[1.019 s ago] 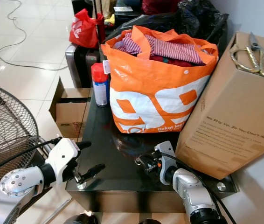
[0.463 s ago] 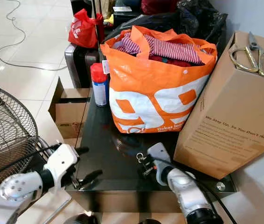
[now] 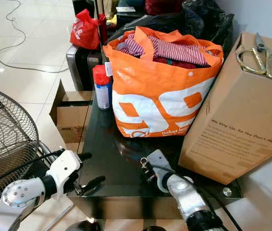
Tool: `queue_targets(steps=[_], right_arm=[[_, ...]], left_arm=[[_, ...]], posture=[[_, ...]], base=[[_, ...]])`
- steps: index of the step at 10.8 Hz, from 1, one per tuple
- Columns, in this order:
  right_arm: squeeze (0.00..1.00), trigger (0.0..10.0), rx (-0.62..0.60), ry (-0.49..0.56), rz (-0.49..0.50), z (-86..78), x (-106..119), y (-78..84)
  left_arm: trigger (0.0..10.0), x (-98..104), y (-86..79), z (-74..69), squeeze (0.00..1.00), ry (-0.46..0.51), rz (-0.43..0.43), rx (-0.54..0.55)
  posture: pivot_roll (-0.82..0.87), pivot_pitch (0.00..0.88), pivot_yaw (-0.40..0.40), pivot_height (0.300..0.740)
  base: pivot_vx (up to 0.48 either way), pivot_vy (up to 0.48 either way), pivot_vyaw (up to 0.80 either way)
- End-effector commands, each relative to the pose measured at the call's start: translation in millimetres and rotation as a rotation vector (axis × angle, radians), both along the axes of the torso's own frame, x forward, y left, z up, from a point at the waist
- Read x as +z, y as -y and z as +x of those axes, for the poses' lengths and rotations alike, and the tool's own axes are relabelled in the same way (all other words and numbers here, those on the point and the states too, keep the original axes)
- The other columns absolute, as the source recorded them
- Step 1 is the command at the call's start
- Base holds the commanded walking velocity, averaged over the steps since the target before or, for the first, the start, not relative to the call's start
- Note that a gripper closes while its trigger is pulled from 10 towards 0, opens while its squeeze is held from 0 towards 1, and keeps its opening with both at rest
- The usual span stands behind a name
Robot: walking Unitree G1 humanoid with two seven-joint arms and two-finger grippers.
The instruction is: Hang keys on a hook
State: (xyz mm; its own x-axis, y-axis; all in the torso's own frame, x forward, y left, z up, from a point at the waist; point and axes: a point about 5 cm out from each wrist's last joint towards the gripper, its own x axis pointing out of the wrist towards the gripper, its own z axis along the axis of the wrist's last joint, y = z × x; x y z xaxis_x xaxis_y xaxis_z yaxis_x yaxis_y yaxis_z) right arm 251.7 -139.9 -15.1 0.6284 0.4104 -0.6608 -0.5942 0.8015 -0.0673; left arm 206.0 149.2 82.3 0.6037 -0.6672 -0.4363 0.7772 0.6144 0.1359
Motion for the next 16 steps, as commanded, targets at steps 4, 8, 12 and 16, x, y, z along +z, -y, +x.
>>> queue_targets(steps=[4, 8, 12, 16], right_arm=[[1.00, 10.0, 0.016, 0.049, 0.001, 9.4, 4, -17.2], [0.00, 10.0, -0.073, 0.063, -0.128, 20.0, -2, -24.6], [0.00, 9.5, -0.163, 0.021, -0.094, 21.4, -7, -24.8], [0.00, 0.0, -0.183, -0.013, -0.107, 16.8, -14, -22.3]], left_arm=[[10.0, -5, -1.4, -1.6, 0.00, 0.003, 0.016, -0.015], [10.0, -10, -7.7, -4.1, 0.00, -0.008, 0.025, -0.015], [10.0, -7, -9.4, -7.7, 0.00, -0.011, 0.025, -0.011], [10.0, -5, -8.8, -8.6, 0.00, -0.014, 0.024, -0.016]], posture=[[-0.04, 0.050, -0.027, 0.740], [-0.02, 0.084, -0.030, 0.740], [-0.01, 0.104, -0.034, 0.740], [-0.01, 0.110, -0.026, 0.740]], base=[[0.000, 0.000, 0.00], [0.000, 0.000, 0.00], [0.000, 0.000, 0.00], [0.000, 0.000, 0.00]])
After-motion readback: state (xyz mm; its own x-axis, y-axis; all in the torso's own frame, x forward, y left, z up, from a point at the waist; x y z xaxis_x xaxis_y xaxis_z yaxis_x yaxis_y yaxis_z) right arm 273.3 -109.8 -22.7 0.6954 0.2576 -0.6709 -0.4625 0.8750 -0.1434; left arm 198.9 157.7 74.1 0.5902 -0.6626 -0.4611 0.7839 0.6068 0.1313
